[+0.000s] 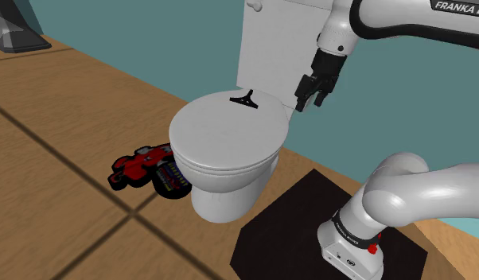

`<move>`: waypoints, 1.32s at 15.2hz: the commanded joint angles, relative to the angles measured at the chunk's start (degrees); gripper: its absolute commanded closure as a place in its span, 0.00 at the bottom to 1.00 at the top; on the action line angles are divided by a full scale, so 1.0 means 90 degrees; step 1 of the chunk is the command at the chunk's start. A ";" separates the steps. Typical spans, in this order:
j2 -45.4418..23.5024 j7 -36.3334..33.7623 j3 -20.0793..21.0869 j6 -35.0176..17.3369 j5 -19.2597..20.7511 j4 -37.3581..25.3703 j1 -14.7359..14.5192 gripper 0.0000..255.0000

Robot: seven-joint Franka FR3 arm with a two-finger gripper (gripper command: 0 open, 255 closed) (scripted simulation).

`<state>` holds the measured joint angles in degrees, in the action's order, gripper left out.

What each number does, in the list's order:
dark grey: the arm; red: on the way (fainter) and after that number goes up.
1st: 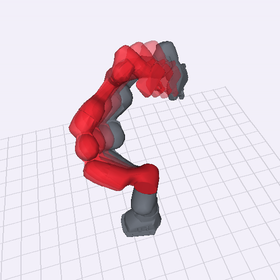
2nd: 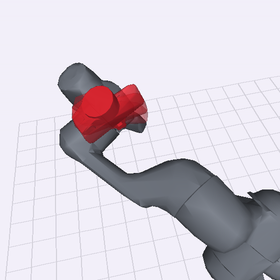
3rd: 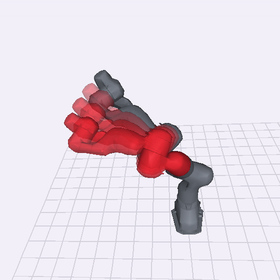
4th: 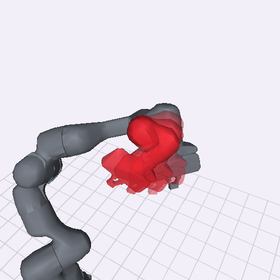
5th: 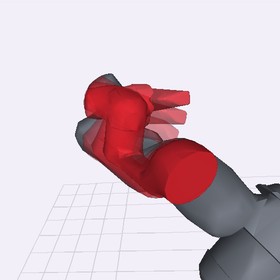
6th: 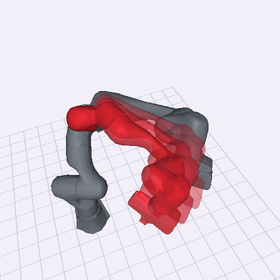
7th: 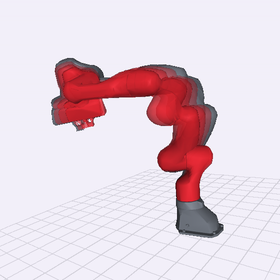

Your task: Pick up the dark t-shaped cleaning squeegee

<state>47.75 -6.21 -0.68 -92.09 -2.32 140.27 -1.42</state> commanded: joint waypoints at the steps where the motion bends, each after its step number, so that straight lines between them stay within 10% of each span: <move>1: 0.0000 0.0000 0.0000 0.0000 0.0000 0.0000 0.0000 0.00; 20: -0.4536 -0.1824 0.0188 -0.2478 0.0300 -0.2269 0.0696 0.00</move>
<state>9.55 -21.76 1.13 -113.92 0.08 122.10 4.52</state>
